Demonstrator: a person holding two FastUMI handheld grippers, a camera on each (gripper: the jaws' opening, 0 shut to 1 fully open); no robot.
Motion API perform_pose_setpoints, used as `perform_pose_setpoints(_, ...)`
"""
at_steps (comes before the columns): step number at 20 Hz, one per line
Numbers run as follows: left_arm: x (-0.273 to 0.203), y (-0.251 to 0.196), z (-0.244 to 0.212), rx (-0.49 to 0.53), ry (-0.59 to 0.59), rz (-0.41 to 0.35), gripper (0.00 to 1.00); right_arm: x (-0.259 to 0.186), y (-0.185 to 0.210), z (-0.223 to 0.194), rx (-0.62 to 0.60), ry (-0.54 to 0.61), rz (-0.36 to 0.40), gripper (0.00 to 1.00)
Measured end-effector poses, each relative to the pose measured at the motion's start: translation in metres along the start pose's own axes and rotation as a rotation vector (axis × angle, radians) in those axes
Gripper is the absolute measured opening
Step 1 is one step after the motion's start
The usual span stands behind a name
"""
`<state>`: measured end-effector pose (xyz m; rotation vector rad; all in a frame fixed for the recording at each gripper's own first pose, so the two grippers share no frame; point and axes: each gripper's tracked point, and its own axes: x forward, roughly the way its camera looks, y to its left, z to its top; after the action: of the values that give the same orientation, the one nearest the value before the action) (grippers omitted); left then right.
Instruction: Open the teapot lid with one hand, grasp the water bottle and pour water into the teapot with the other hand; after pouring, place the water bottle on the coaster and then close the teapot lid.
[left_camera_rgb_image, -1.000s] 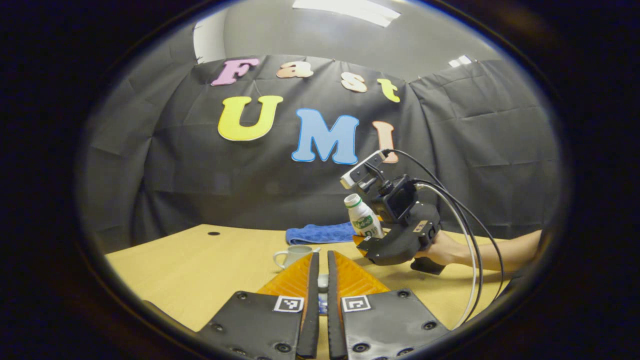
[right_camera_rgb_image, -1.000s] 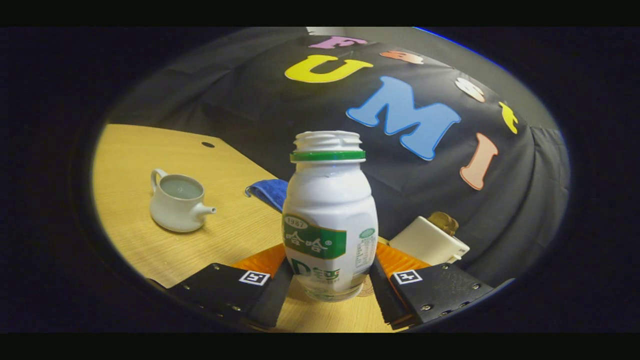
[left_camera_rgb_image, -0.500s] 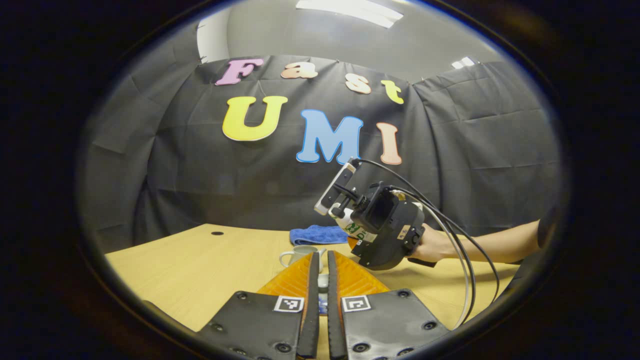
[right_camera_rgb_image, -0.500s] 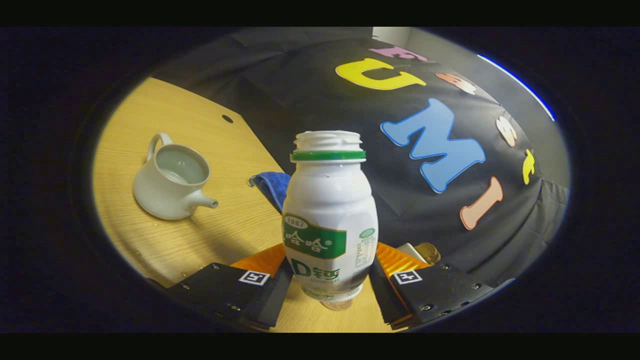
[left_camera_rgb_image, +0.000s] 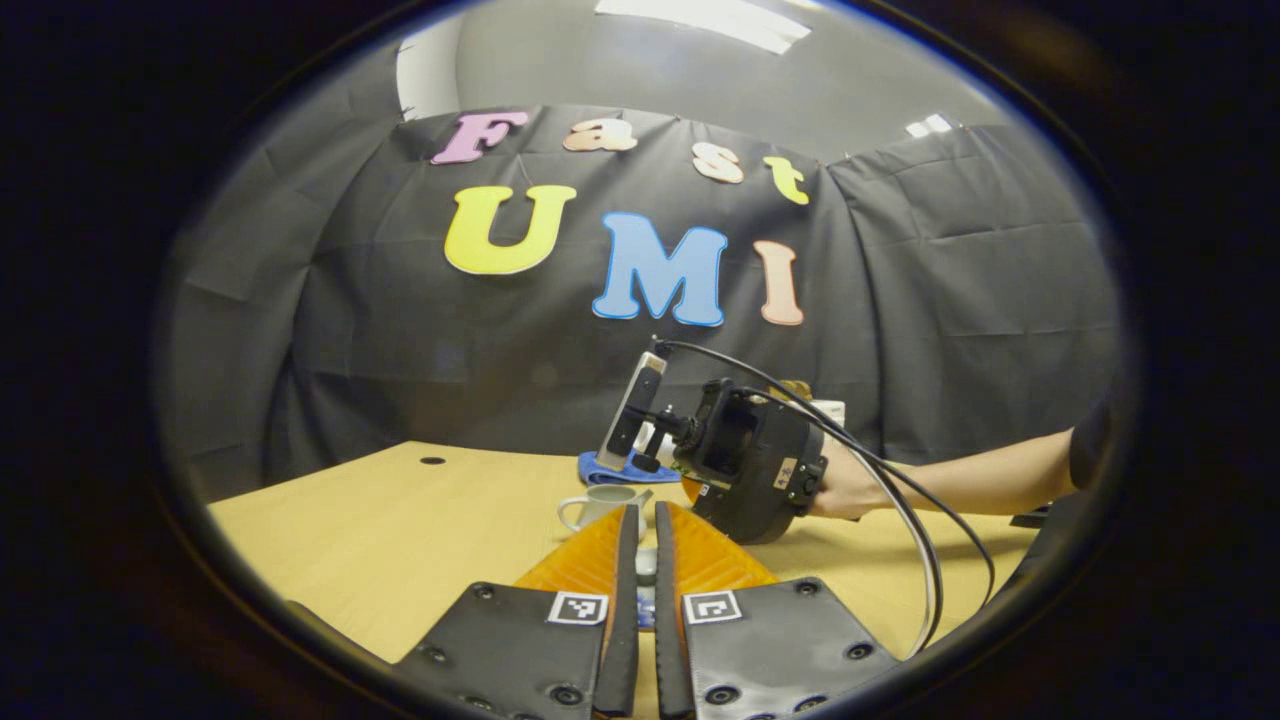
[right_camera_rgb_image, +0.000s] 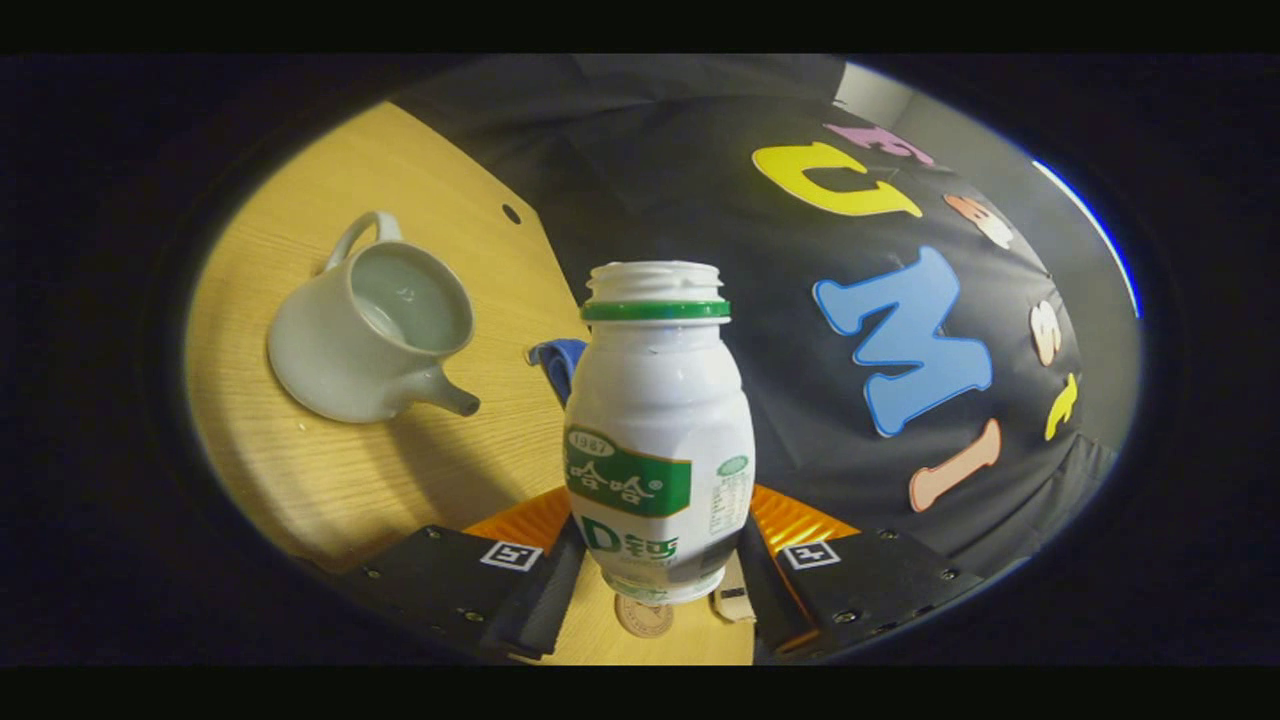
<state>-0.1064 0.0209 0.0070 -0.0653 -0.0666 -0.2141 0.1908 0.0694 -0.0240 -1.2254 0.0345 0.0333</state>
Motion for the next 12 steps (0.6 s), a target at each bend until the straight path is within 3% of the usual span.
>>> perform_pose_setpoints(11, 0.002, 0.003, -0.004, -0.008, 0.015, 0.0, 0.13, 0.006, -0.01, 0.012, -0.23, -0.039, -0.041, 0.72)
perform_pose_setpoints(12, 0.002, 0.004, -0.003, -0.007, 0.014, 0.001, 0.17, 0.006, -0.01, 0.012, -0.248, -0.043, -0.045, 0.72)
